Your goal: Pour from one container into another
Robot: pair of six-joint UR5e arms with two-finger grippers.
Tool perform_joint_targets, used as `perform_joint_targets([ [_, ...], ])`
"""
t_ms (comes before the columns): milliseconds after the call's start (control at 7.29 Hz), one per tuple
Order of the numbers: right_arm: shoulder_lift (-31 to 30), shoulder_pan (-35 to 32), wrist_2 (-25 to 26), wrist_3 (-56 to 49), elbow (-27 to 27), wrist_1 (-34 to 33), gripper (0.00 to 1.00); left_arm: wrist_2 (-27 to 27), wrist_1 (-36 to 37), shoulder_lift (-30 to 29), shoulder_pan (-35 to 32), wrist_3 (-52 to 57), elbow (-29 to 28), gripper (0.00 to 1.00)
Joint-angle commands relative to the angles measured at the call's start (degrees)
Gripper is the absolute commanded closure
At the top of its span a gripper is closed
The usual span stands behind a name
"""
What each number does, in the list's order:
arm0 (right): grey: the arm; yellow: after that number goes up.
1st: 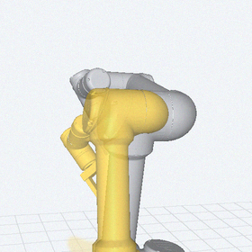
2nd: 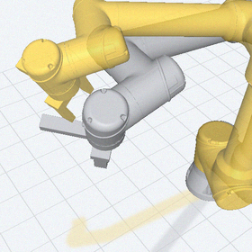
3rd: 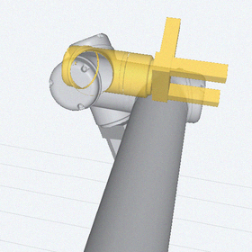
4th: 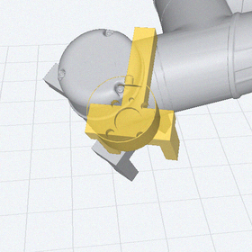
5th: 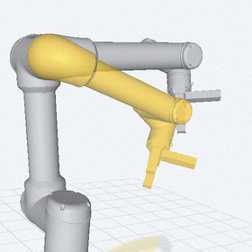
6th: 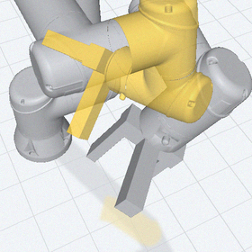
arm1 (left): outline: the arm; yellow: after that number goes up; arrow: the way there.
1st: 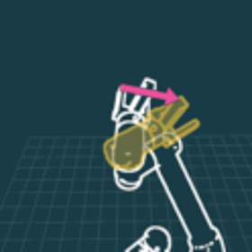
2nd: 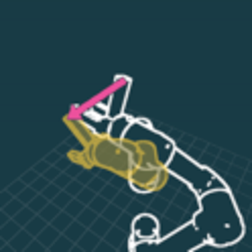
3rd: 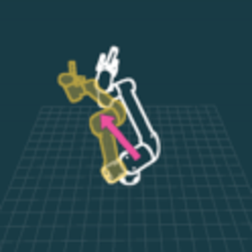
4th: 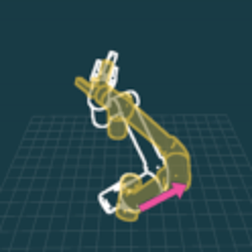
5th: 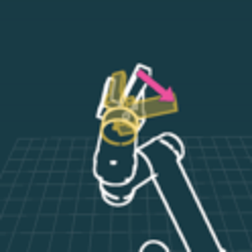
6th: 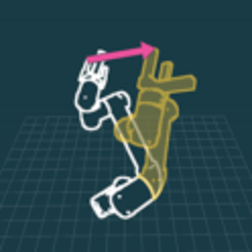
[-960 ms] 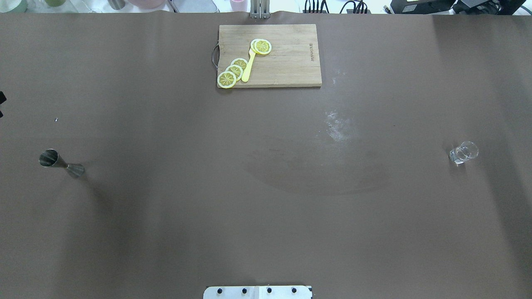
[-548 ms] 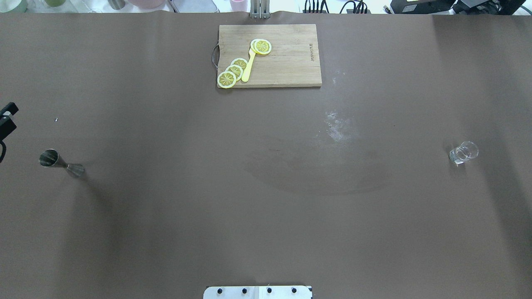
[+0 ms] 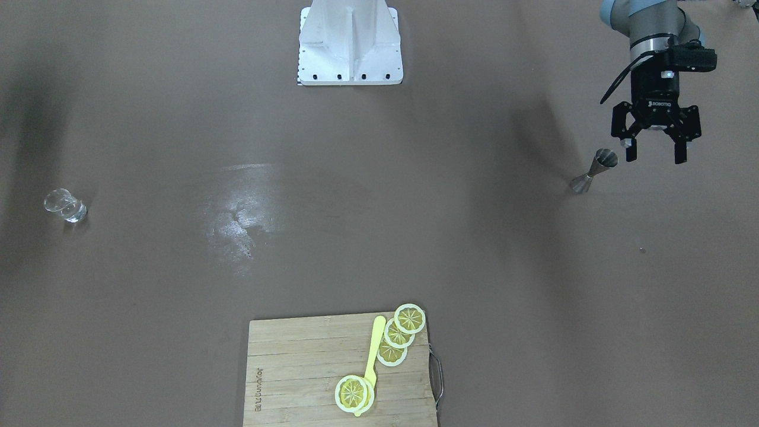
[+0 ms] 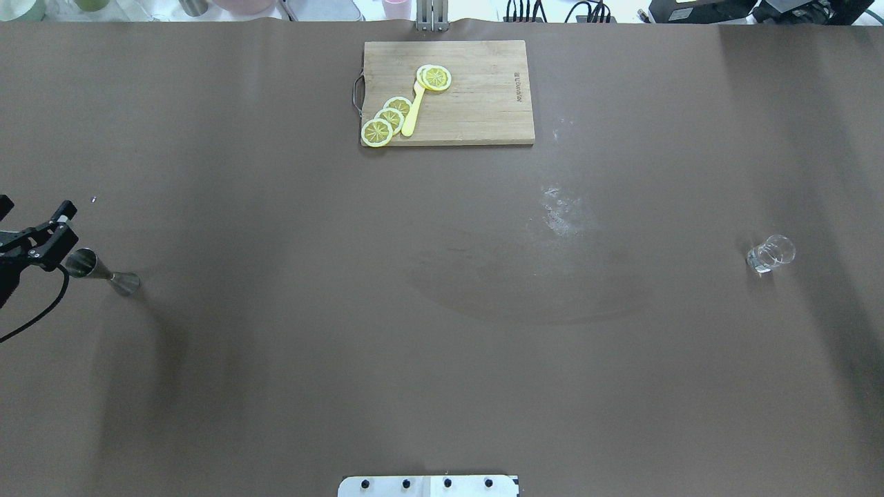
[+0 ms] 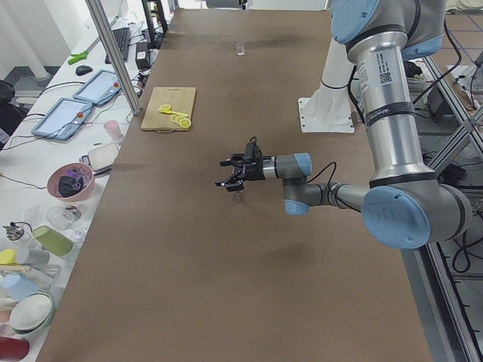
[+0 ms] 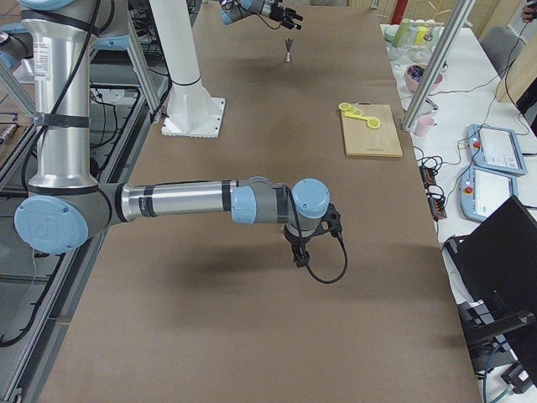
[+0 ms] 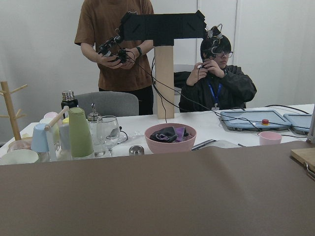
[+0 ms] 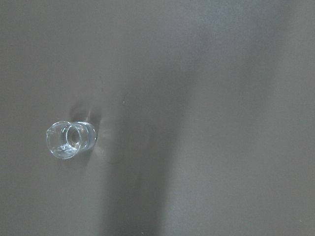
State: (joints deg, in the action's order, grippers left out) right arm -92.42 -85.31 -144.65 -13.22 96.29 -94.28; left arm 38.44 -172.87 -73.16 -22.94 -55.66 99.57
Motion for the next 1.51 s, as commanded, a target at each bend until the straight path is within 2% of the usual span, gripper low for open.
perform_joint_targets([
  [0,1.98,0.84,-8.01,-0.66,-7.25,0.06,0.00,-5.80,-0.01,-1.63,3.93,-1.38,-2.18,0.04],
  [274,3.20,4.43,-7.84,-0.67,-7.70,1.19,0.00,-8.53,-0.10,-2.34,6.66,-2.61,-2.89,0.04],
  [411,3.47,6.36,-8.37,-0.58,-11.70,8.17,0.00,-11.77,-0.19,-2.34,9.02,-2.70,-2.98,0.04],
  [685,3.30,7.43,-9.50,-0.05,-22.93,33.60,0.00,-14.34,-4.39,-2.43,11.68,-2.62,-5.59,0.04],
  [823,2.69,7.44,-10.99,-0.05,-24.91,40.16,0.00,-15.57,-5.71,-2.78,12.47,-2.62,-7.44,0.04],
  [1097,3.03,7.88,-10.66,-0.83,-24.93,43.38,0.00,-16.37,-6.17,-4.96,12.74,-2.62,-10.08,0.04],
  [1234,3.30,8.05,-10.31,-0.84,-25.01,46.79,0.00,-16.46,-6.25,-5.59,12.74,-2.62,-11.05,0.04],
  [1371,2.52,8.14,-8.65,-0.93,-25.19,53.17,0.00,-16.46,-6.25,-6.03,12.74,-2.70,-11.76,0.04],
])
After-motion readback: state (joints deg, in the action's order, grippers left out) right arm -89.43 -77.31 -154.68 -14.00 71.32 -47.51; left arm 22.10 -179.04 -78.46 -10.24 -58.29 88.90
